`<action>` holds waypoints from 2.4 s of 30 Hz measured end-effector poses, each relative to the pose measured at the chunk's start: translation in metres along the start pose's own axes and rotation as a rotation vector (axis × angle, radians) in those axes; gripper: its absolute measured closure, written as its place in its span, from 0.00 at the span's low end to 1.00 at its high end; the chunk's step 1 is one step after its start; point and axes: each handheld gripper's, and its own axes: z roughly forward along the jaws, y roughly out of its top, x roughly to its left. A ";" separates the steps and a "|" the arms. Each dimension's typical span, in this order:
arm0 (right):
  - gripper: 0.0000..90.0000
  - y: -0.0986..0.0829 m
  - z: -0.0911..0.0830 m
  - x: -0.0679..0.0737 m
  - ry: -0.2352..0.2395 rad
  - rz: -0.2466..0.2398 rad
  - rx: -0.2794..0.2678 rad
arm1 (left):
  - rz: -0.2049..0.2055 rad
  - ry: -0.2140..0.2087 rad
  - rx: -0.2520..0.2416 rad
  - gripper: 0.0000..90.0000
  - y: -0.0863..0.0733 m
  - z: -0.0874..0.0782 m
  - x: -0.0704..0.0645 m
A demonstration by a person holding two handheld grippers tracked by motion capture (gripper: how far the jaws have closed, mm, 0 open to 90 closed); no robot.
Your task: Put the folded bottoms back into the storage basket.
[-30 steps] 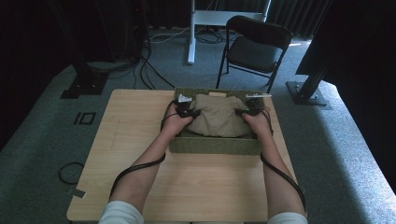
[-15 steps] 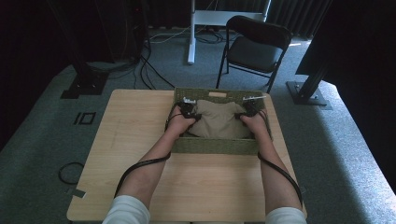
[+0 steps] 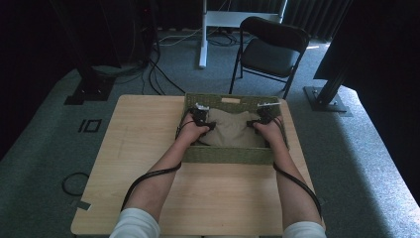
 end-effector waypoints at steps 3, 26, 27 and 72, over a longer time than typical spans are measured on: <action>0.37 0.001 -0.004 -0.003 0.026 0.027 -0.035 | -0.017 -0.012 -0.038 0.42 0.002 -0.003 0.001; 0.16 0.017 -0.052 0.028 0.080 -0.180 -0.197 | 0.024 -0.085 -0.161 0.29 0.020 -0.061 -0.006; 0.16 0.017 -0.055 0.030 0.094 -0.189 -0.188 | 0.026 -0.094 -0.158 0.29 0.022 -0.064 -0.006; 0.16 -0.039 -0.154 0.064 0.221 -0.297 -0.330 | 0.149 -0.174 -0.222 0.20 -0.019 -0.167 -0.055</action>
